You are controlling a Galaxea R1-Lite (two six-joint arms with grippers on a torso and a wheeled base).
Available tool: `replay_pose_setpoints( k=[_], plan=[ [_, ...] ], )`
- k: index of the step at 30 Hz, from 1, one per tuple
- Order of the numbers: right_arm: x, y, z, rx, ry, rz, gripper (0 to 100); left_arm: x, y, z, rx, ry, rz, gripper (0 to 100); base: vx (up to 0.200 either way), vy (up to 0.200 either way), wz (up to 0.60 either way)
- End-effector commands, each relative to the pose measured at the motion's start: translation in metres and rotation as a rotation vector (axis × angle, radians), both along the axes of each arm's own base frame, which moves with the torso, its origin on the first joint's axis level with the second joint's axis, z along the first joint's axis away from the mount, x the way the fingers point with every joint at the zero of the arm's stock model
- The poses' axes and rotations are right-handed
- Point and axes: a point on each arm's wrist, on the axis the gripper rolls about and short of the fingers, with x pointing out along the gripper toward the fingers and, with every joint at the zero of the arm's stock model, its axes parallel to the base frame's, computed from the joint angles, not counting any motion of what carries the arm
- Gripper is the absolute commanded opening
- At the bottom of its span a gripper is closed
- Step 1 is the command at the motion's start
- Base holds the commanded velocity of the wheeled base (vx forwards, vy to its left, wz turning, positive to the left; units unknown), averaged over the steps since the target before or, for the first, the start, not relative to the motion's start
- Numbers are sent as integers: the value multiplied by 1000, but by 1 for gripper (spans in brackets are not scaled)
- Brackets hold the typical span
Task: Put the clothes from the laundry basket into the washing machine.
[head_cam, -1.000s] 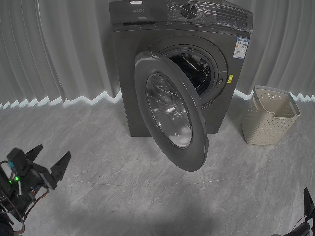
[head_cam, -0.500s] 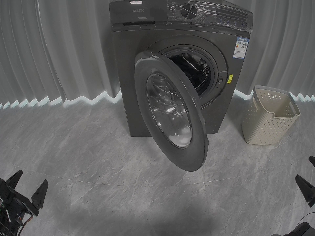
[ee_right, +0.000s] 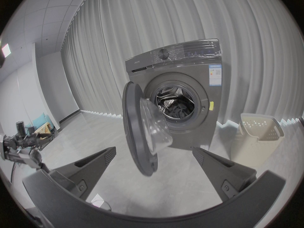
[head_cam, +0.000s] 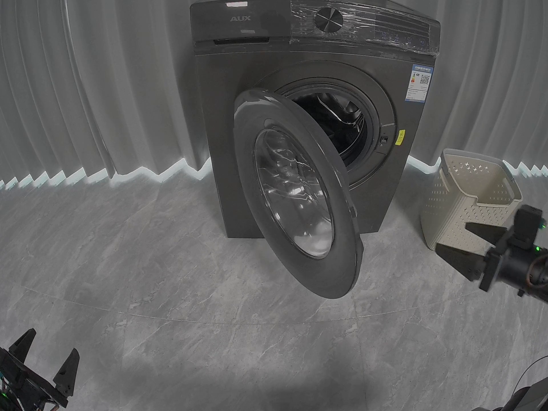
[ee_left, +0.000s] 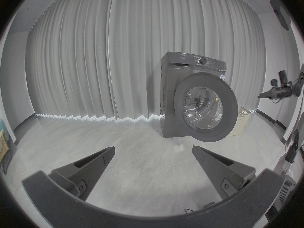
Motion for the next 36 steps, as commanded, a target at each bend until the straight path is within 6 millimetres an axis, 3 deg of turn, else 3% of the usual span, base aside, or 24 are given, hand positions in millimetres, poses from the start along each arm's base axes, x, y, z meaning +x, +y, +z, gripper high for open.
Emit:
replay_pose_setpoints(
  k=[1,5,12,22,31,34,36],
  plan=[
    [67,69,-14,-16,19,20,100,-16,1,-14,-10,-70,37,100,0,0,0],
    [81,80,-15,-6,10,-3,100,-19,0,-14,8,-99,91,100,0,0,0],
    [84,86,-11,26,2,2,100,-24,0,-15,22,-150,176,100,0,0,0],
    [87,88,-11,28,1,6,100,-24,-1,-16,22,-146,113,100,0,0,0],
    [114,97,-28,2,21,-66,100,-25,-3,-16,21,-168,17,100,0,0,0],
    [118,91,-28,-5,6,-112,100,-29,-4,-17,23,-212,-64,100,0,0,0],
    [129,66,-24,-20,-14,-206,100,-29,-4,-17,-13,-207,-88,100,0,0,0]
  ],
)
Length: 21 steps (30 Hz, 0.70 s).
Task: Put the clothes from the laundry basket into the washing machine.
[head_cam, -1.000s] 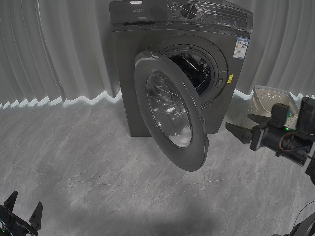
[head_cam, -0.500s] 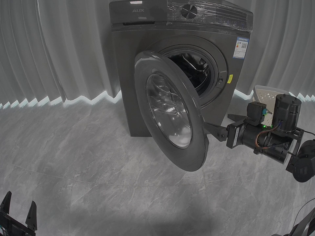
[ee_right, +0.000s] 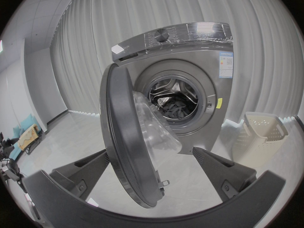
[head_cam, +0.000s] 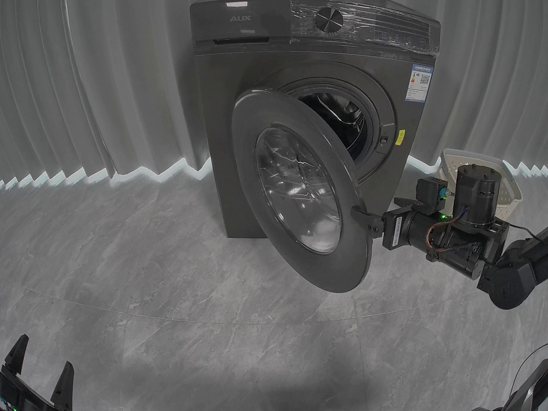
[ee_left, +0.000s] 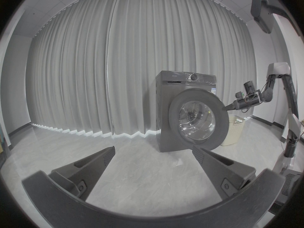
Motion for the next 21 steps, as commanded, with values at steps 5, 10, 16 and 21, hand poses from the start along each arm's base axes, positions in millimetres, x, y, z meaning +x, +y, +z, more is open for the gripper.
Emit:
replay_pose_setpoints(
  k=[5,10,16,21],
  plan=[
    [14,-74,14,-47,-66,-254,100,-2,0,-5,-92,-8,-45,100,0,0,0],
    [6,-98,27,-45,-106,-328,100,-1,0,-5,-89,-13,-40,100,0,0,0],
    [-13,-80,9,-55,-44,-224,100,-1,0,-5,-97,-16,-24,100,0,0,0],
    [-24,-60,-4,-41,2,-96,100,-1,2,-5,-70,-19,53,100,0,0,0]
  ],
)
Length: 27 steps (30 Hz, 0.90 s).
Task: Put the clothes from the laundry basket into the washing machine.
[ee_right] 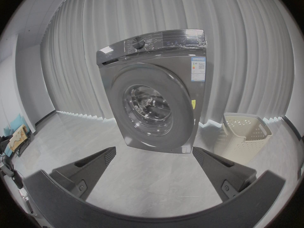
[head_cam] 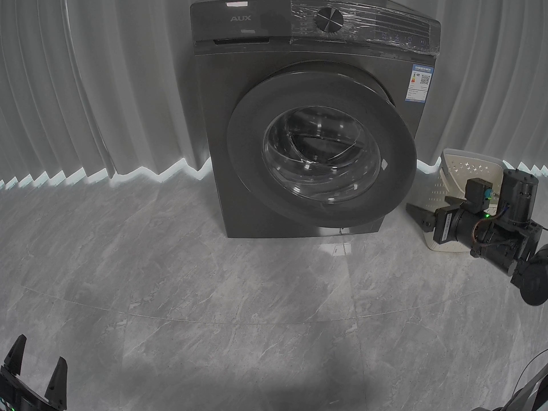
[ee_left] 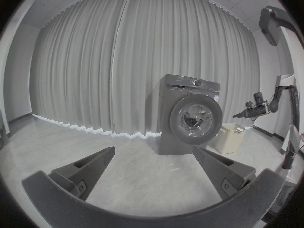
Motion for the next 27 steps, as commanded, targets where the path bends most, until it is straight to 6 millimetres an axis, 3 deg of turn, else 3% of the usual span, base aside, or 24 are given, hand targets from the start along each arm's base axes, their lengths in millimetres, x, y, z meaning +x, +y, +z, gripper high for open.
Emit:
replay_pose_setpoints(
  k=[1,5,6,9,18,27],
  plan=[
    [-14,16,-7,17,21,92,100,0,1,-5,27,4,49,100,0,-200,0],
    [-4,25,-13,26,-2,100,100,0,1,-5,42,4,55,100,0,-200,0],
    [-2,26,-15,26,-9,97,0,0,1,-5,42,4,55,100,0,-200,0],
    [9,28,-19,35,-54,63,0,0,1,-5,58,3,50,100,0,0,0],
    [12,27,-18,41,-80,48,0,0,1,-5,57,3,56,100,0,0,0],
    [13,28,-16,44,-89,48,0,0,1,-5,76,3,50,100,0,-200,0]
  ],
)
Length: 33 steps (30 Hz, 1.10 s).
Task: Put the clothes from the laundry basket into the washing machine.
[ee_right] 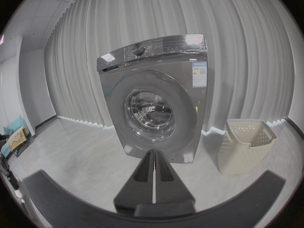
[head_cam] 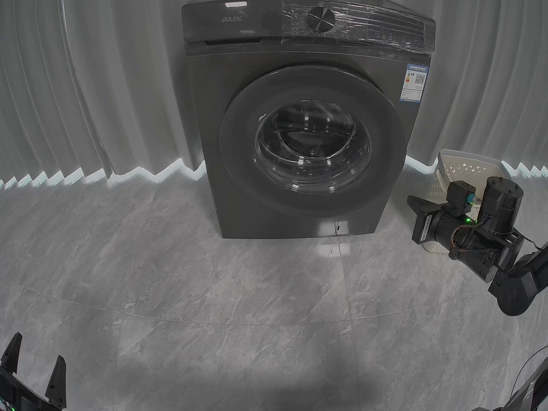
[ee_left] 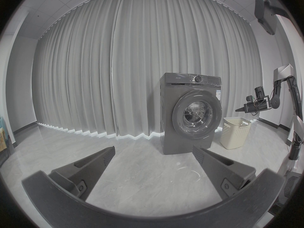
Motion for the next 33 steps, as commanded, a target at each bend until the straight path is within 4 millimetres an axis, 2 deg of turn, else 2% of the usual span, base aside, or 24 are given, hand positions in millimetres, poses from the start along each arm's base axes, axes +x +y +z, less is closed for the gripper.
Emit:
replay_pose_setpoints(
  k=[1,6,23,24,33],
  plan=[
    [0,0,0,1,-2,1,0,0,0,-5,3,3,0,100,0,0,0],
    [1,3,3,5,-13,10,0,0,0,-5,-5,3,1,100,0,0,0],
    [4,2,6,10,-21,4,0,0,0,-5,5,3,-3,100,200,0,0],
    [4,2,6,10,-21,4,100,0,0,-5,5,3,-3,100,200,0,0],
    [2,5,4,20,-13,15,100,0,0,-5,2,3,-3,100,0,0,0]
  ],
)
